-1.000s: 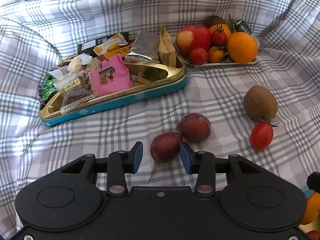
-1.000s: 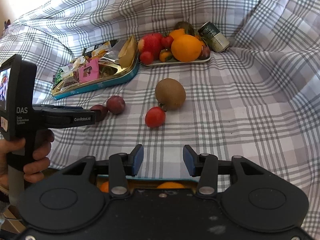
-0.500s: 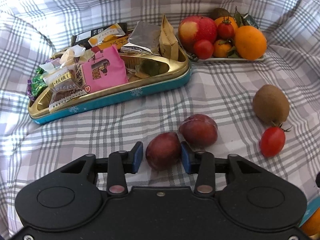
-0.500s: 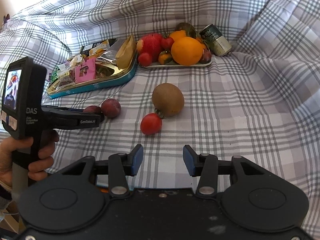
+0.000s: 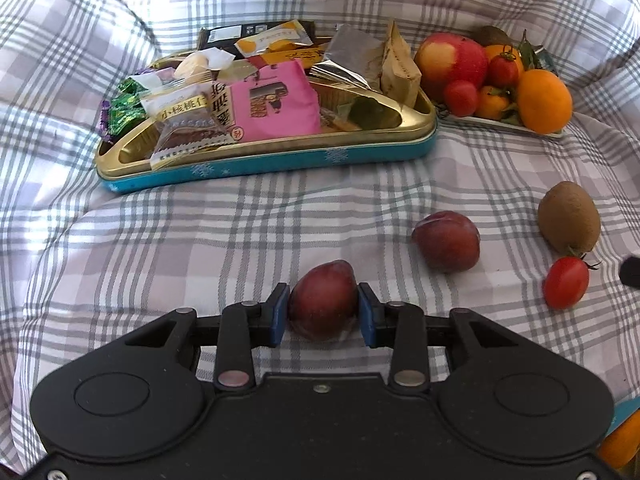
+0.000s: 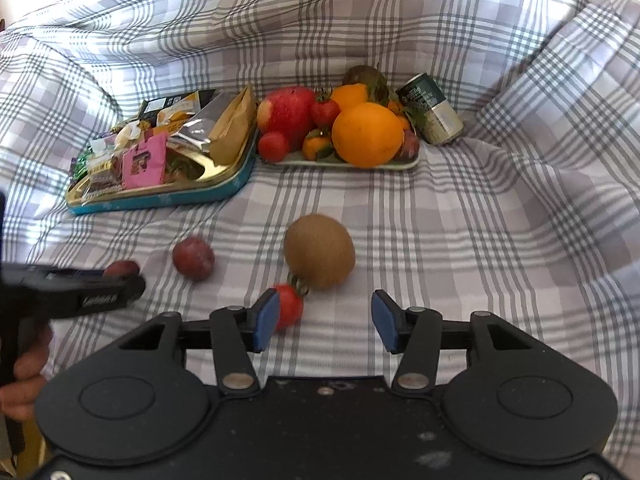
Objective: Organize fruits
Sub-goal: 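Close right gripper on brown kiwi while left gripper holds the plum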
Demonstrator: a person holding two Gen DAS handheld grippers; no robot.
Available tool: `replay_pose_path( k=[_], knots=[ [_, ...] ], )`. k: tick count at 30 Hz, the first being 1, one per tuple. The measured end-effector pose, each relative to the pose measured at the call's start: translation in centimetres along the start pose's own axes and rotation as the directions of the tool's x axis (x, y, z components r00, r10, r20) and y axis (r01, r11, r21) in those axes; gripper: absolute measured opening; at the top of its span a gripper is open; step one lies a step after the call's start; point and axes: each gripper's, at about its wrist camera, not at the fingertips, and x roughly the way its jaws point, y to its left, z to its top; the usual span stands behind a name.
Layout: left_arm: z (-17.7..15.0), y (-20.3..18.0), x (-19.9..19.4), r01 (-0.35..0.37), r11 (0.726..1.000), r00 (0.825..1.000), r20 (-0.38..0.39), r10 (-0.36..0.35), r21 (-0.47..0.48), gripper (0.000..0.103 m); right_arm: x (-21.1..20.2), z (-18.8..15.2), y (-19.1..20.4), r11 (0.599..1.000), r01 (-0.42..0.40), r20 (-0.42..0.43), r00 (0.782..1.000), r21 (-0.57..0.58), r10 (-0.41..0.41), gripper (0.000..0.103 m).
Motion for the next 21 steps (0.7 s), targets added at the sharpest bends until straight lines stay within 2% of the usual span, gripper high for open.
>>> replay_pose_path(
  k=[5, 13, 21],
  knots=[
    [-0.1, 0.1, 0.1, 0.001, 1.000, 1.000, 0.005, -0.001, -0.007, 0.046, 1.8, 1.7, -0.1, 1.000, 0.006, 0.013, 1.000, 0.008, -0.006, 0.060],
    [0.0, 0.5, 0.0, 0.015, 1.000, 1.000, 0.005, -0.015, -0.020, 0.046, 5.2, 3.1, 0.7, 0.996, 0.062, 0.013, 0.998, -0.057, -0.062, 0.063],
    [0.0, 0.4, 0.1, 0.014, 1.000, 1.000, 0.008, -0.014, -0.018, 0.046, 6.8, 3.4, 1.4, 0.994, 0.043, 0.024, 0.999, -0.097, -0.041, 0.066]
  ],
)
